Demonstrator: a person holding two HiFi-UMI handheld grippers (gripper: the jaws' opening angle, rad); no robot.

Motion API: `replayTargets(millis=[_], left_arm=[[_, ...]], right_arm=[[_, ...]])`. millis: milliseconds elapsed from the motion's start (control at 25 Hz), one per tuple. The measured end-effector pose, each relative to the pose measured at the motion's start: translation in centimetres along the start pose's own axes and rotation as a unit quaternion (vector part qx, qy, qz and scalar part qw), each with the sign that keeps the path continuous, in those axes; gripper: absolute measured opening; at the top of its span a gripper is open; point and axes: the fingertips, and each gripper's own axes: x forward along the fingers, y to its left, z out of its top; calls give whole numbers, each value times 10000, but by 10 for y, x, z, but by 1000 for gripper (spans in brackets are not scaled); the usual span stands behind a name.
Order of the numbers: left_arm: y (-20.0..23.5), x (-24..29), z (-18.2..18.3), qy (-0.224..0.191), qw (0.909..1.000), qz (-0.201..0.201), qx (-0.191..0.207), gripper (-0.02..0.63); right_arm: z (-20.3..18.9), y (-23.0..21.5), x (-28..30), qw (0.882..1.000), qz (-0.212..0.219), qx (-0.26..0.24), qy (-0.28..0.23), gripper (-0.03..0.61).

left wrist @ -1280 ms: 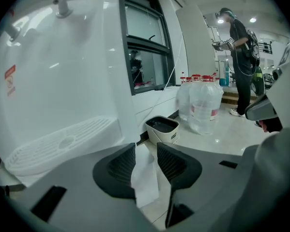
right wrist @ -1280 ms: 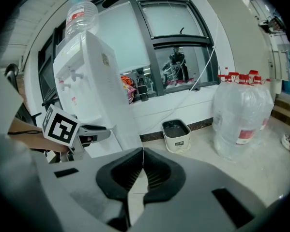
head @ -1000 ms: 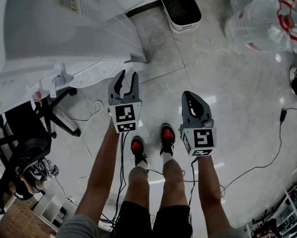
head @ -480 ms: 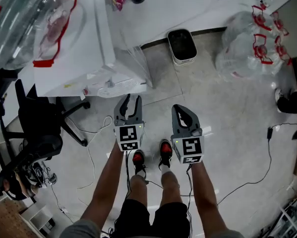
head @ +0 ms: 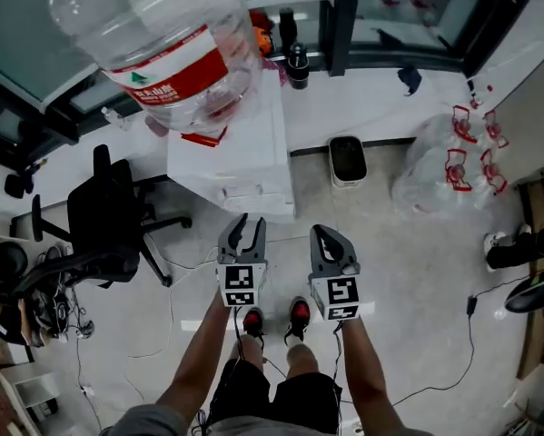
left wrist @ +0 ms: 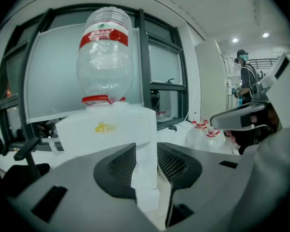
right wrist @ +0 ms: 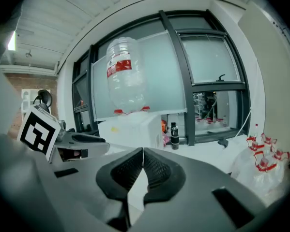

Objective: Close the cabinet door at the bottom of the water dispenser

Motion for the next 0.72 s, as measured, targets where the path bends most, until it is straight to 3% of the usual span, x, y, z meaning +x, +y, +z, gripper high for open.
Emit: replayTargets(millis=[240,440,720], left_arm=[[31,-59,61,-351,9987,296,-204,144],[51,-112,90,-508,9969,520,-287,140],[71,-182,113,-682,9939,762,-424,121]], right_arm=[[80,47,-17,9983,360,-333,-317,20],[129,84,-36,9944,623,-560,-651,20],[163,118,-69,9918,723,-677,-804,20]])
